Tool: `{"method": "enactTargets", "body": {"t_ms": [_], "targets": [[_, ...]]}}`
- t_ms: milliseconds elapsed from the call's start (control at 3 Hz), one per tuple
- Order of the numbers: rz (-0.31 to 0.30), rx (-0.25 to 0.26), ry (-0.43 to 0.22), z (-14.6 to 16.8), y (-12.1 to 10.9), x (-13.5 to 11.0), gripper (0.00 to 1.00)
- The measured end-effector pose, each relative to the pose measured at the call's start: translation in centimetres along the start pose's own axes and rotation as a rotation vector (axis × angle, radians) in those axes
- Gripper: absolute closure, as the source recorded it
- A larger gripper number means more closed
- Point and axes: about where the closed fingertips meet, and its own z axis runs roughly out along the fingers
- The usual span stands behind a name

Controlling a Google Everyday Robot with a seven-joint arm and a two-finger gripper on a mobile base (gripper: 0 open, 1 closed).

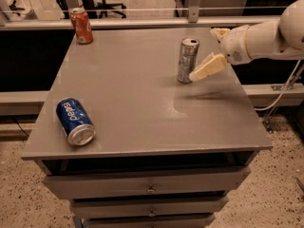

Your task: Move redbull can near pepsi can

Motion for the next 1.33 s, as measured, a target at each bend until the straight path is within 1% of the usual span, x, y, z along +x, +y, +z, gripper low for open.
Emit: {"method": "enactTargets", "body": {"t_ms": [333,667,1000,1333], "targets": [[0.069,-0.056,-0.1,2.3,0.5,-1.0,0.0],[0.132,-0.132,-0.209,4.1,1.9,-1.8,0.0],[0.158,-0.197,-0.308,5.1,3.4,-3.0,0.16],[0.16,-0.234,-0.378,4.7,4.4,-4.2,0.38]]}}
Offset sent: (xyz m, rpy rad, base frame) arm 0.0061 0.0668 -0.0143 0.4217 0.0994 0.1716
